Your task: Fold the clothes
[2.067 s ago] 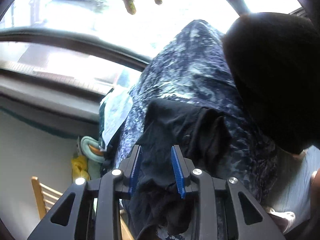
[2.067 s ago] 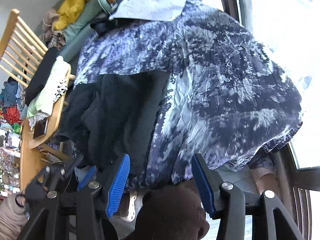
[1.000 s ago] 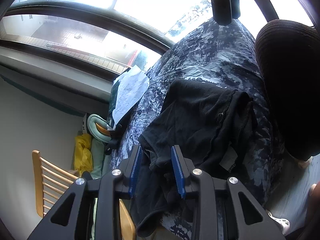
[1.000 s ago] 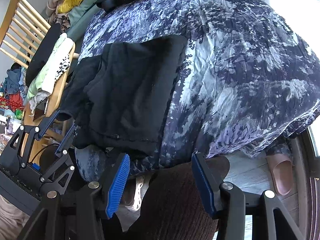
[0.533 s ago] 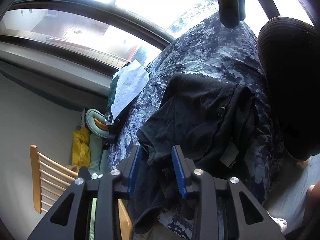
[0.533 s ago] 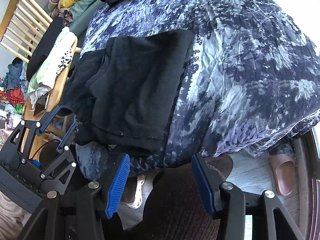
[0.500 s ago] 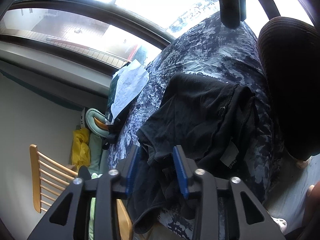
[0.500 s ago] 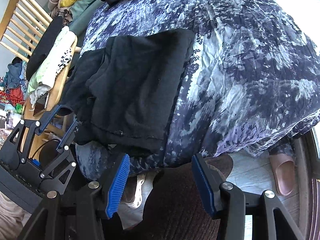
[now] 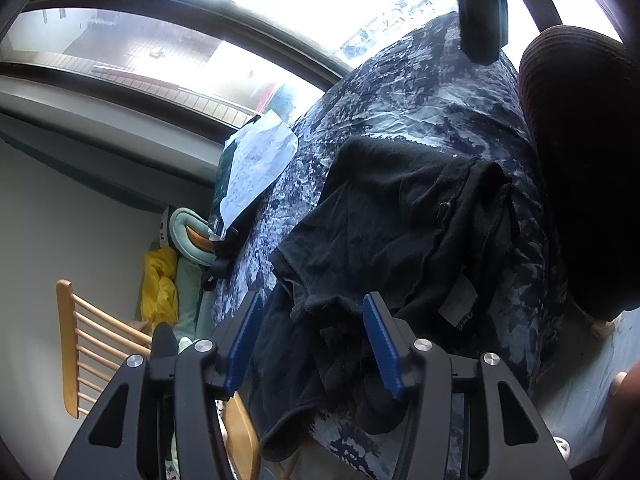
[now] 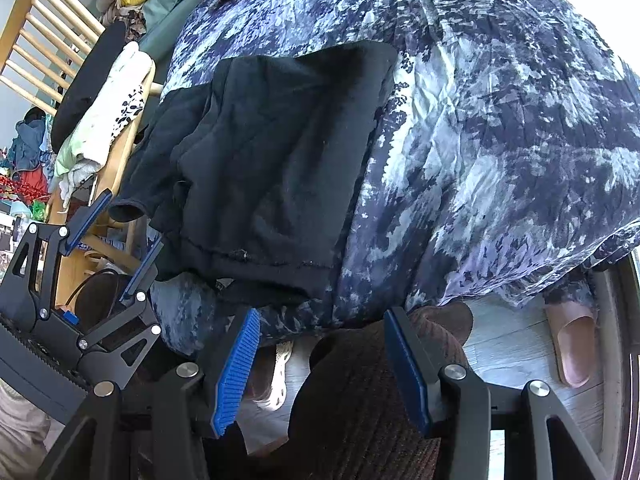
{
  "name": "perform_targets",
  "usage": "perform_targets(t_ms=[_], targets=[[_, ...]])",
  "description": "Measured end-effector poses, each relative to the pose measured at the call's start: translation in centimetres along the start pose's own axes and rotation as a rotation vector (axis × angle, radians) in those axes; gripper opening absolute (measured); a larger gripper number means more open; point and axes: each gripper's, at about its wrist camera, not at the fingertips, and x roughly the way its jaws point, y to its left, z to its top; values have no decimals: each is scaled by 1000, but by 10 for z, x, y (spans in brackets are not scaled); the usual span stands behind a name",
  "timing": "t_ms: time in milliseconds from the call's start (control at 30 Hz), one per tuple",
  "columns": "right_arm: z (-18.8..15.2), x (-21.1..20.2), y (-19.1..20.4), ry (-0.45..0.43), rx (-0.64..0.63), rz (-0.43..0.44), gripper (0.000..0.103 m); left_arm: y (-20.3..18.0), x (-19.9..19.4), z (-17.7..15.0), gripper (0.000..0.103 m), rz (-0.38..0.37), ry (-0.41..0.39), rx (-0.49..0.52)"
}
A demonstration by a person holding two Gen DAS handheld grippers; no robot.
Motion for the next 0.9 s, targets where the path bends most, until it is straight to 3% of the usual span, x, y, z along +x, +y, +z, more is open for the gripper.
perform_targets(t_ms=[567, 700, 833, 900], targets=[[-8, 16, 14, -53, 16, 52, 54, 17, 20, -10, 54, -86, 90, -182], [-8, 22, 16, -82, 57, 80, 54, 37, 30, -20, 54, -207, 147, -340], [-11, 33, 7, -108, 197, 188, 56, 62, 42, -34, 54, -421, 188, -594], [-12, 32, 8, -158, 211, 144, 58, 72, 45, -40, 54, -526, 196, -711]])
